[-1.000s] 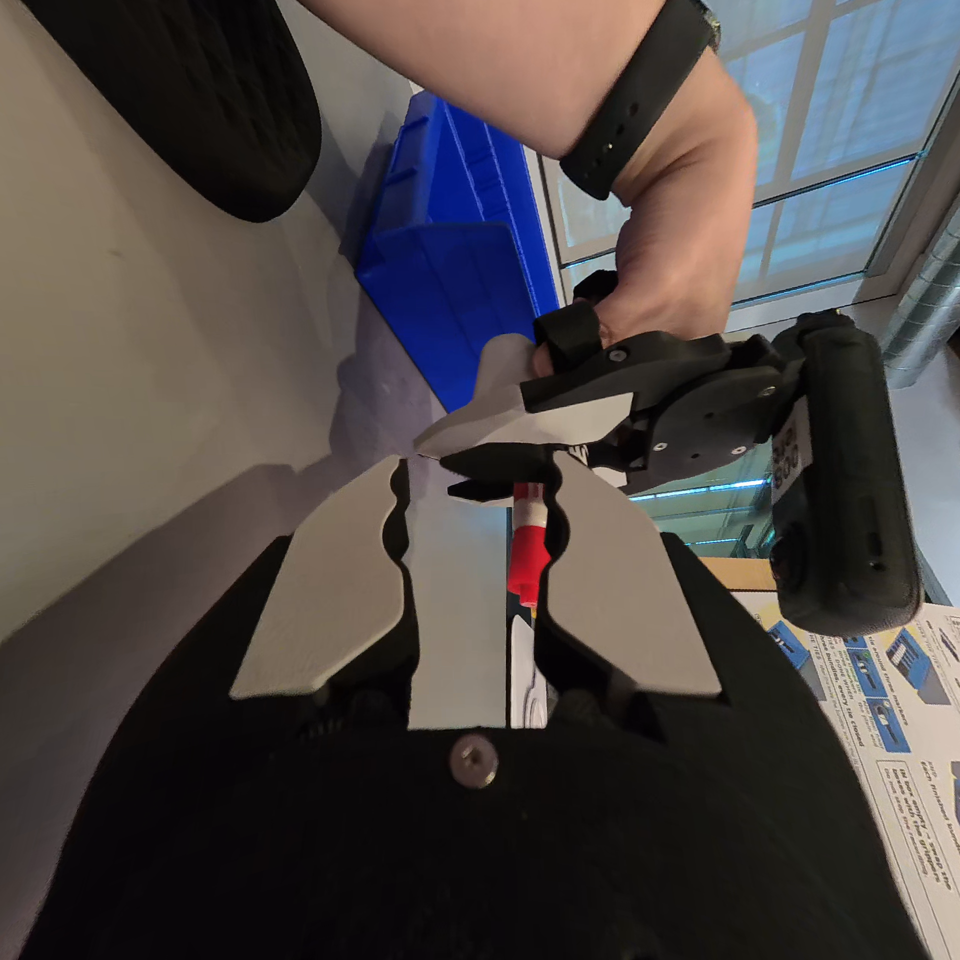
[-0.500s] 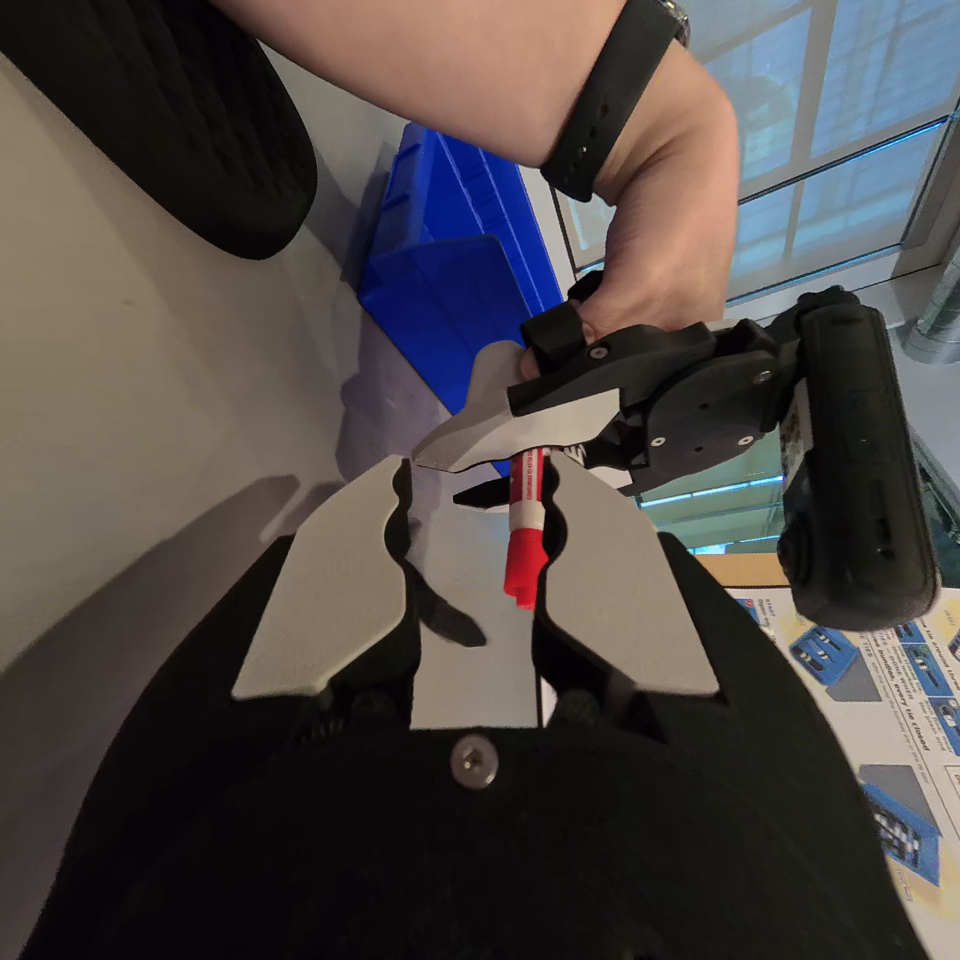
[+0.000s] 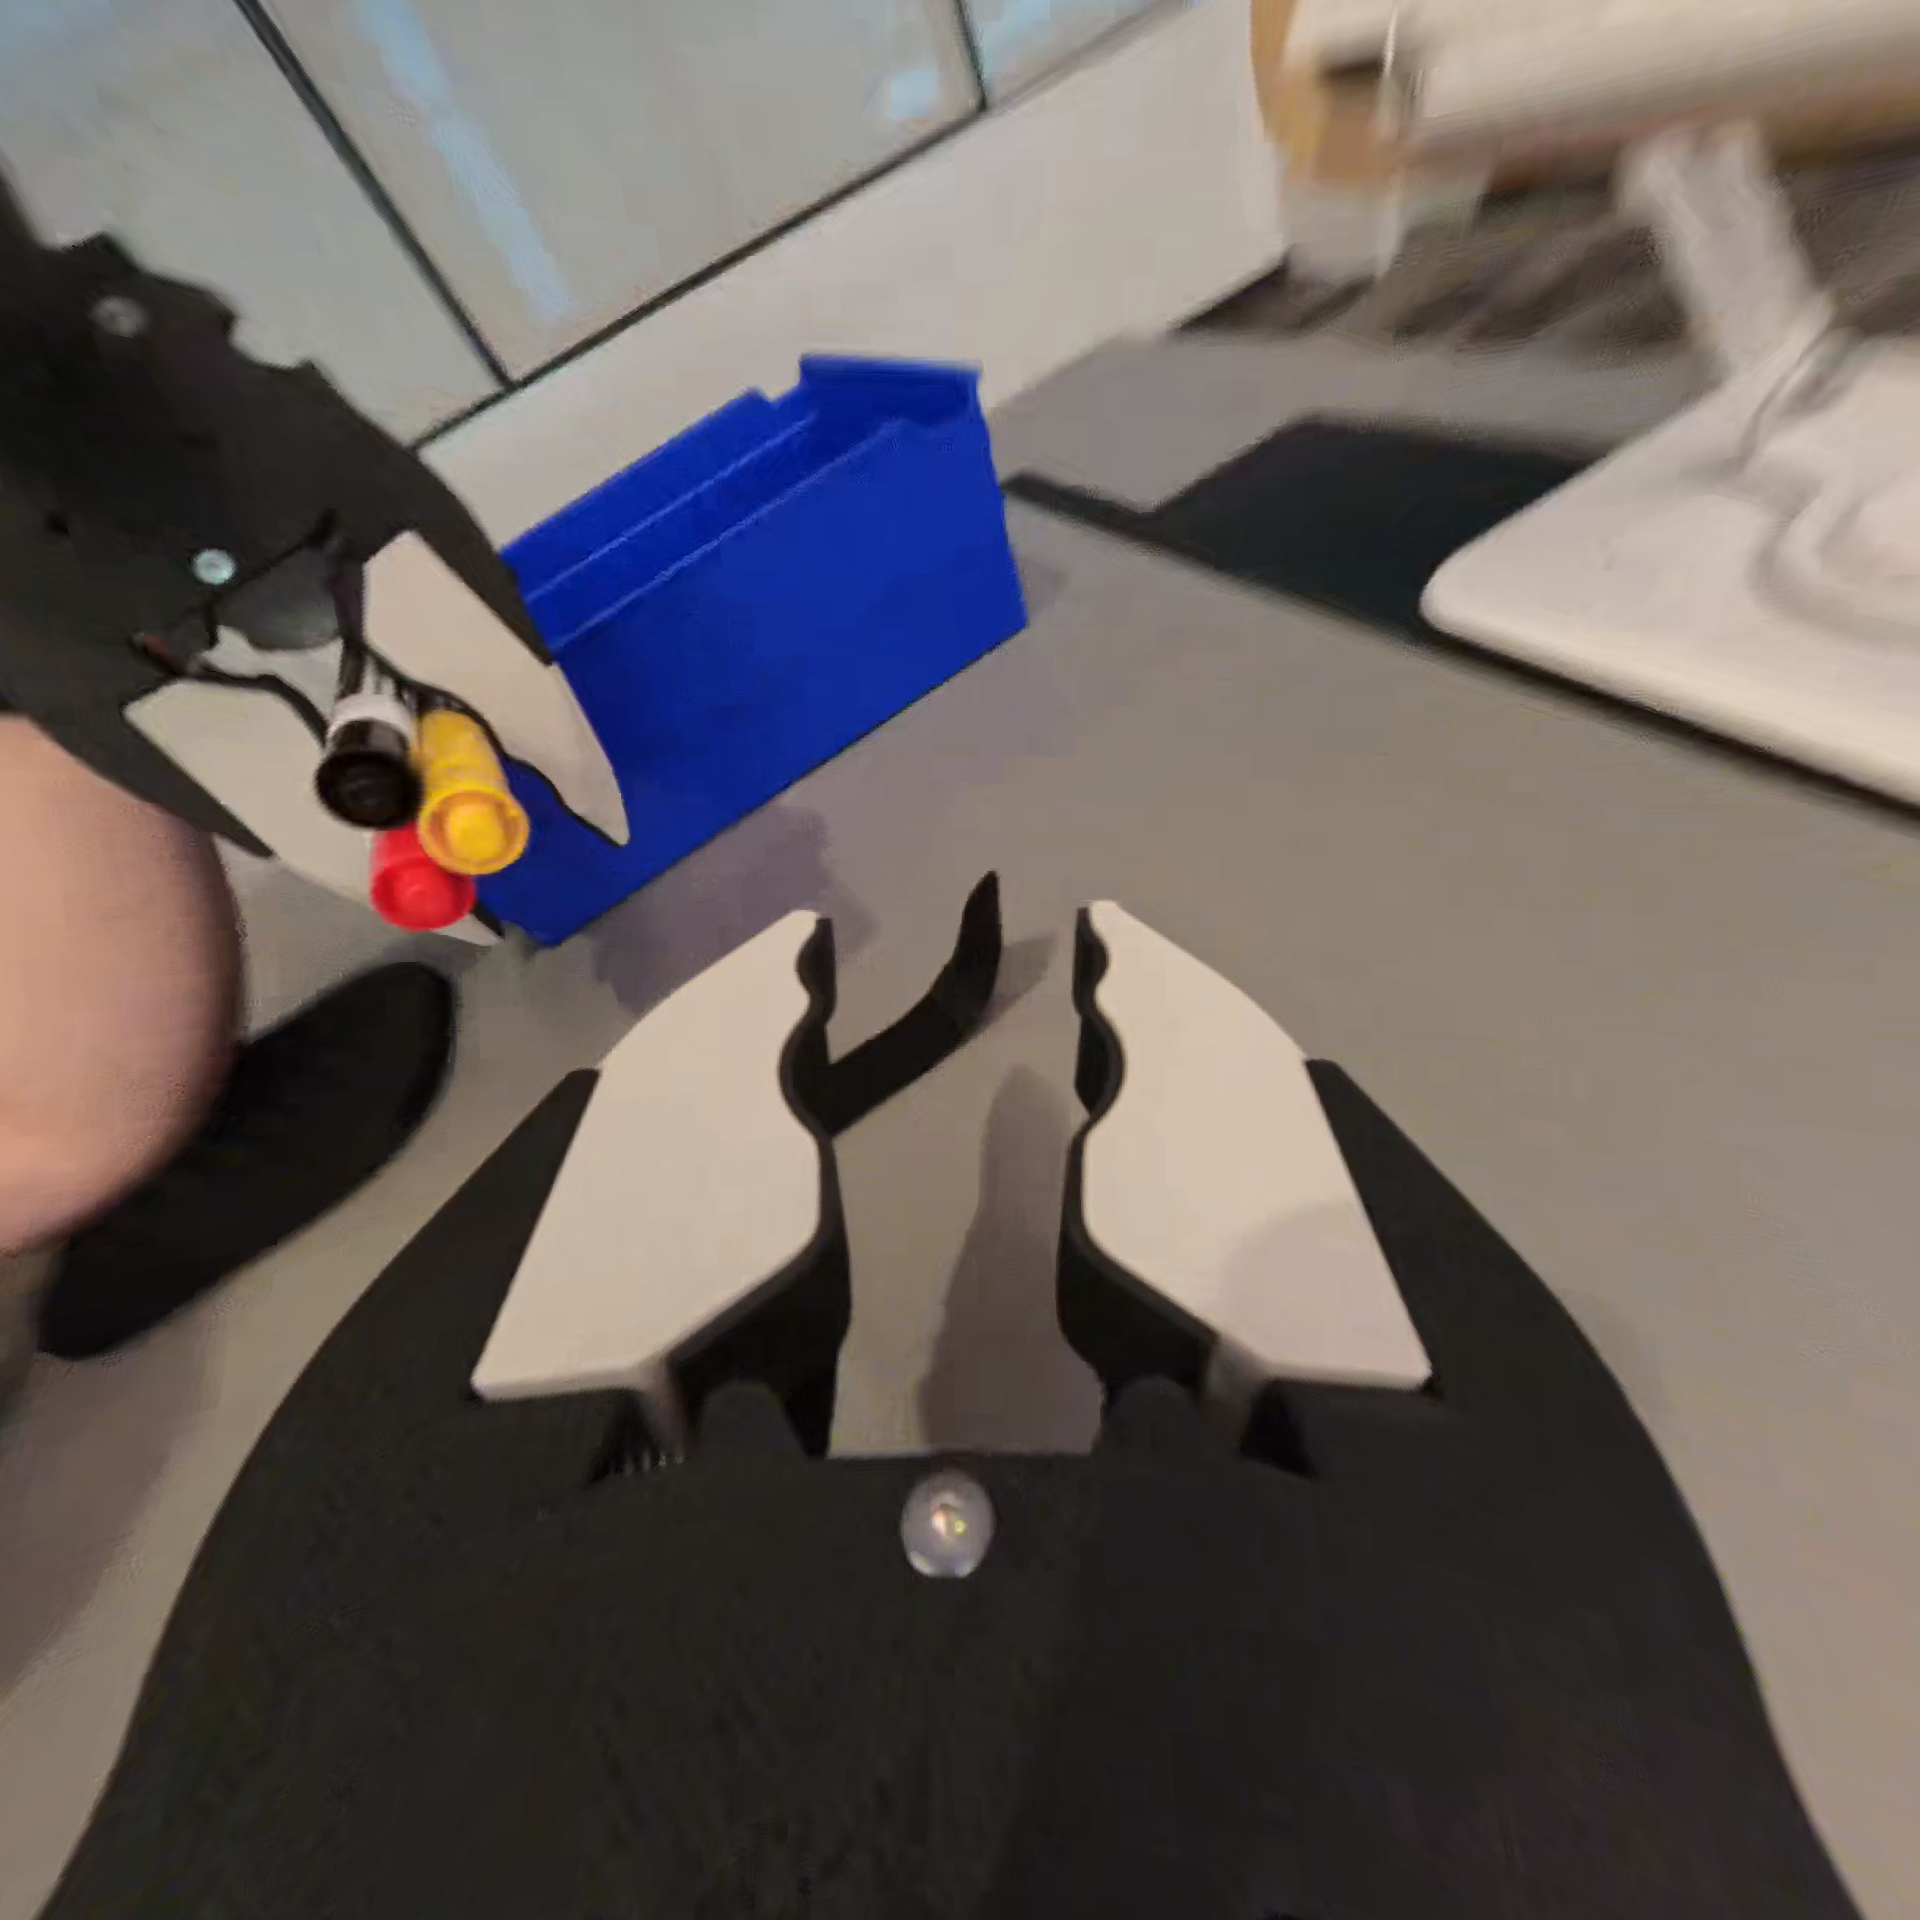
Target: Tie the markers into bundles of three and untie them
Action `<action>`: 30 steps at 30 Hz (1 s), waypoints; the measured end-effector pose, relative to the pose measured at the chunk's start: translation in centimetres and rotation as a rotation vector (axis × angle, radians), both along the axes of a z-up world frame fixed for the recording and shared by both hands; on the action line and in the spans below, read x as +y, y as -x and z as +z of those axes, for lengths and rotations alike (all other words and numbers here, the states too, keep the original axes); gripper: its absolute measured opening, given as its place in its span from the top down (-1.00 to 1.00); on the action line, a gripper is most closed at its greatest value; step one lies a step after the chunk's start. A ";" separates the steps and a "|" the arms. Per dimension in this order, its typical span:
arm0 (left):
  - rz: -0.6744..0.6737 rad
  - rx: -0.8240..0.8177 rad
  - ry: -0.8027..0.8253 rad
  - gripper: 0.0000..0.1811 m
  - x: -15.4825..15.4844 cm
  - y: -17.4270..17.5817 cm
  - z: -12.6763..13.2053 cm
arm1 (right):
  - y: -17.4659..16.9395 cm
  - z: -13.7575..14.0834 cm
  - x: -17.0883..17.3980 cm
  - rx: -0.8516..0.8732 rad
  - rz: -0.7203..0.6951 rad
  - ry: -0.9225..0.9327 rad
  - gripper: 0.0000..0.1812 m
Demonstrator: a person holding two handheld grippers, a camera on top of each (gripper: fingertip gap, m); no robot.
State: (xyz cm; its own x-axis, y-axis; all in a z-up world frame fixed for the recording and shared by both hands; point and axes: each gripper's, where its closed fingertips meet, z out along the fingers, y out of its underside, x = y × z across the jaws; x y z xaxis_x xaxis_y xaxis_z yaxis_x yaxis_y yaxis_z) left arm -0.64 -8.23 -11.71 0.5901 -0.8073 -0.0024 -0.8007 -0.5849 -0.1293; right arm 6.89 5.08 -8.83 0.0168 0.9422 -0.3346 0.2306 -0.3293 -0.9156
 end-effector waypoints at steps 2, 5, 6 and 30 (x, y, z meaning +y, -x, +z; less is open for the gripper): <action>0.007 -0.006 -0.007 0.54 0.0 0.1 0.2 | 1.5 -1.9 0.5 -0.062 0.059 0.170 0.56; 0.001 -0.008 -0.007 0.54 -0.3 -0.1 0.4 | 3.4 -3.5 0.7 -0.125 0.105 0.182 0.64; -0.004 -0.009 -0.005 0.54 -0.4 -0.1 0.4 | 3.8 -4.1 0.2 -0.177 0.140 0.150 0.63; -0.062 -0.076 0.058 0.54 0.6 -2.6 -1.6 | 1.0 6.2 -8.4 0.311 0.210 -0.952 0.96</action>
State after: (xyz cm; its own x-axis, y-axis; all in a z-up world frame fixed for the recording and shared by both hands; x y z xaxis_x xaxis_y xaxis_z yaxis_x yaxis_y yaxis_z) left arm 1.96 -7.62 -13.29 0.5359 -0.8396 0.0886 -0.8247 -0.5430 -0.1582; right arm 5.91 -3.36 -2.64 -0.1388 0.7935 0.5925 -0.0925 0.5853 -0.8055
